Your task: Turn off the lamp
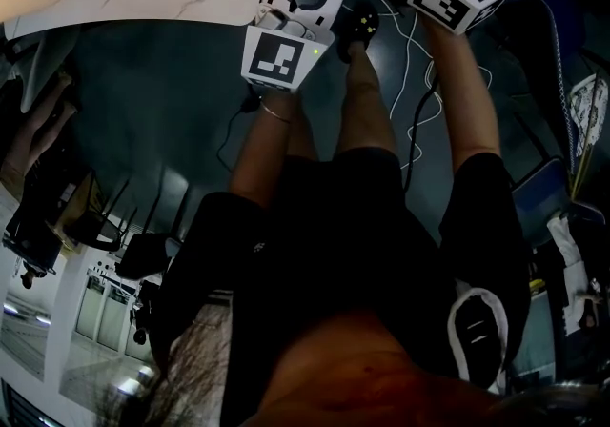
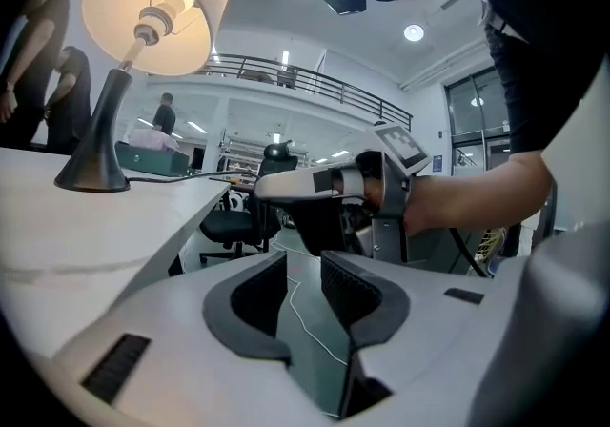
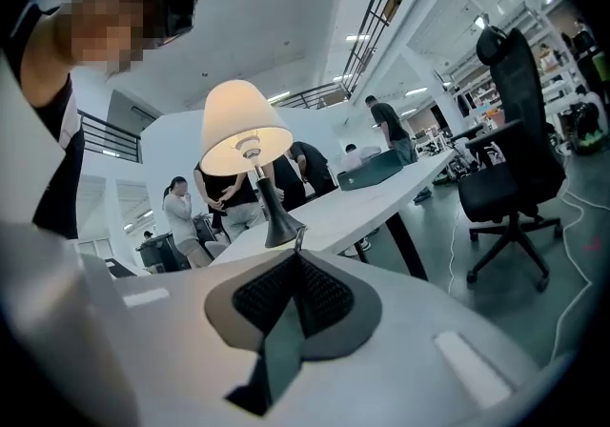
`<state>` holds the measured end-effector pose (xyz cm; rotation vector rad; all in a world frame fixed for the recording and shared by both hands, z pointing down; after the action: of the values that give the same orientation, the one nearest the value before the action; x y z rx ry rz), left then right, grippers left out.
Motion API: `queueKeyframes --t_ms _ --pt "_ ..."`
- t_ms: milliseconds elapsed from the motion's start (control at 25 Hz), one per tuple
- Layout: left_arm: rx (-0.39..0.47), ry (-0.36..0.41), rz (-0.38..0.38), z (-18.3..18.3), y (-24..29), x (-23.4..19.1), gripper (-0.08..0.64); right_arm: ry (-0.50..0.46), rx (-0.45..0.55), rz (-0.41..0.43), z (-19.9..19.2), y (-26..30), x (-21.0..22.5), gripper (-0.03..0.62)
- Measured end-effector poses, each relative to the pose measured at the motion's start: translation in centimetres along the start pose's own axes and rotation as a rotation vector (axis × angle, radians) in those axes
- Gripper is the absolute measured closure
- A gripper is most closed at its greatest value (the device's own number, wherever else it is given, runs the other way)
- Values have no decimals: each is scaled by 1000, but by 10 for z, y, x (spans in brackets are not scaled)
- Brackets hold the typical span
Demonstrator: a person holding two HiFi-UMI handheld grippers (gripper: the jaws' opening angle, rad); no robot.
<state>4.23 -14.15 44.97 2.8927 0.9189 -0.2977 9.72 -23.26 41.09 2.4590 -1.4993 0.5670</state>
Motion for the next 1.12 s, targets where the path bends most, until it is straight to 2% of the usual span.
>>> queueKeyframes --t_ms 320,680,920,1120 --pt "-34 7 73 -10 19 -11 464 53 16 24 3 1 -3 580" --pt "-18 -6 154 -8 26 -24 464 118 12 56 5 2 -5 578" --pt "-43 21 168 -11 22 -22 465 168 36 63 11 -2 -4 580" --pt "-26 9 166 -8 27 -25 465 179 23 77 7 -3 -7 579"
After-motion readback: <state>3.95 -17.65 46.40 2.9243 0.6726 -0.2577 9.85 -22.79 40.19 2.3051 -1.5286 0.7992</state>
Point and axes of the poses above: the fingertips, and each gripper's own axes: y forward along the fingers, x to its right, z out of its top, the point moved 5 cm from there along -y, backward along the fingers, and after that the axes turned 12 degrees about x, right-handed, at the moved point
